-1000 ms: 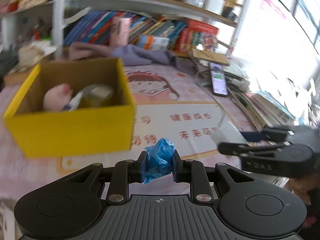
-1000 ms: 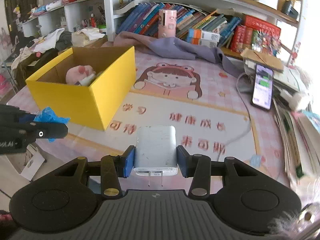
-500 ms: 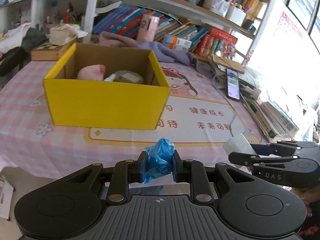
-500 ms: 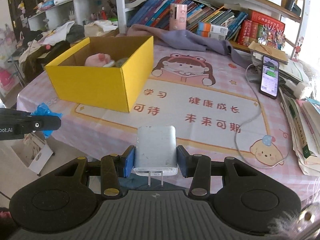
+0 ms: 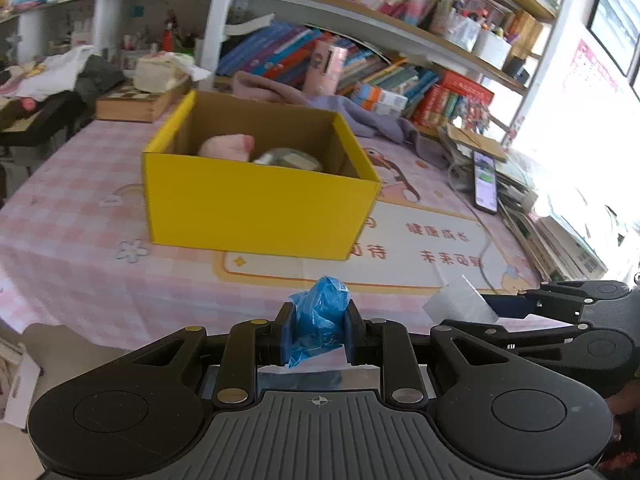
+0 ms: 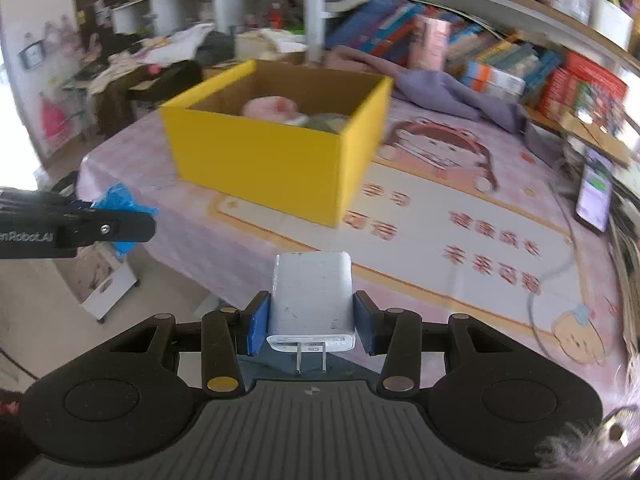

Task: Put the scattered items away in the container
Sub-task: 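Lift the blue bag with the left tool while the right tool carries the charger toward the box, then lower the blue bag and white charger into the yellow box and open both tools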

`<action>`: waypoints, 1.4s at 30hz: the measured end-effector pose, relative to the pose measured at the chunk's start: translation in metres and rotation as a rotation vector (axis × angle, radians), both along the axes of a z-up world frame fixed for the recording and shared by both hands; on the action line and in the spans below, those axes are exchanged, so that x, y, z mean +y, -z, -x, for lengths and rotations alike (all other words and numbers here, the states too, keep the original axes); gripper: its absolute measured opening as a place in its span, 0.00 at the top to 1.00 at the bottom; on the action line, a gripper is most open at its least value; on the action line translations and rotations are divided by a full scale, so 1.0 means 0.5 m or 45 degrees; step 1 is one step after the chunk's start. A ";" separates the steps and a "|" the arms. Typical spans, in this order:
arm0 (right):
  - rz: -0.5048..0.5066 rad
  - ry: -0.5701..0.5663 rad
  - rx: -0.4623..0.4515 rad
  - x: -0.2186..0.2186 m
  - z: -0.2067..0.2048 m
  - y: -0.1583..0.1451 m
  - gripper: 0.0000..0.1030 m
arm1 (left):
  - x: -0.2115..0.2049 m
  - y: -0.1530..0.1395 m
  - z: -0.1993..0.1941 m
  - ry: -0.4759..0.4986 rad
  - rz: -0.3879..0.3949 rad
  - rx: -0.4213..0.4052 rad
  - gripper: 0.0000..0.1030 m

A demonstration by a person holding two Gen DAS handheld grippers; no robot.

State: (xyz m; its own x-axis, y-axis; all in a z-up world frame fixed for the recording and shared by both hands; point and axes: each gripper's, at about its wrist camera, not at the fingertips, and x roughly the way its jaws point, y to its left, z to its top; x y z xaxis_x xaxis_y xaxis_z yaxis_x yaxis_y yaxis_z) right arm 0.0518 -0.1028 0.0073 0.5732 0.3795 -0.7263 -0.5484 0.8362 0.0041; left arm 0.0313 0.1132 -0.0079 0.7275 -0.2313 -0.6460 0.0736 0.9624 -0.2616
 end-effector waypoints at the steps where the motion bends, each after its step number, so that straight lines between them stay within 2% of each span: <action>1: 0.002 -0.025 -0.001 0.011 0.000 -0.001 0.59 | 0.007 -0.001 0.004 -0.013 -0.001 -0.002 0.78; 11: 0.012 -0.254 -0.019 0.112 -0.003 -0.008 0.59 | 0.074 -0.005 0.036 -0.170 0.001 -0.008 0.78; 17: 0.016 -0.285 -0.038 0.131 -0.023 -0.014 0.59 | 0.081 0.000 0.019 -0.173 -0.001 0.000 0.78; 20: 0.004 -0.286 -0.081 0.136 -0.043 -0.025 0.59 | 0.083 -0.012 -0.001 -0.176 -0.021 -0.047 0.78; 25: -0.032 -0.292 -0.200 0.156 -0.097 -0.056 0.59 | 0.086 -0.049 -0.071 -0.173 -0.044 -0.121 0.78; 32: -0.055 -0.306 -0.260 0.180 -0.207 -0.087 0.59 | 0.077 -0.087 -0.198 -0.151 -0.074 -0.204 0.78; 39: -0.025 -0.273 -0.225 0.212 -0.345 -0.074 0.59 | 0.079 -0.090 -0.347 -0.120 -0.098 -0.155 0.78; 42: 0.018 -0.294 -0.222 0.228 -0.399 -0.057 0.59 | 0.075 -0.081 -0.422 -0.088 -0.162 -0.103 0.78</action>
State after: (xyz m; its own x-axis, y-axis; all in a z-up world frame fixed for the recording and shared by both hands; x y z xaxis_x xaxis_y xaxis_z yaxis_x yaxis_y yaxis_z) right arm 0.2514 0.0113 0.0360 0.5893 0.5051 -0.6306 -0.7155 0.6887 -0.1172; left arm 0.2422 0.1508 0.0327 0.7897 -0.0990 -0.6055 0.0222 0.9909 -0.1330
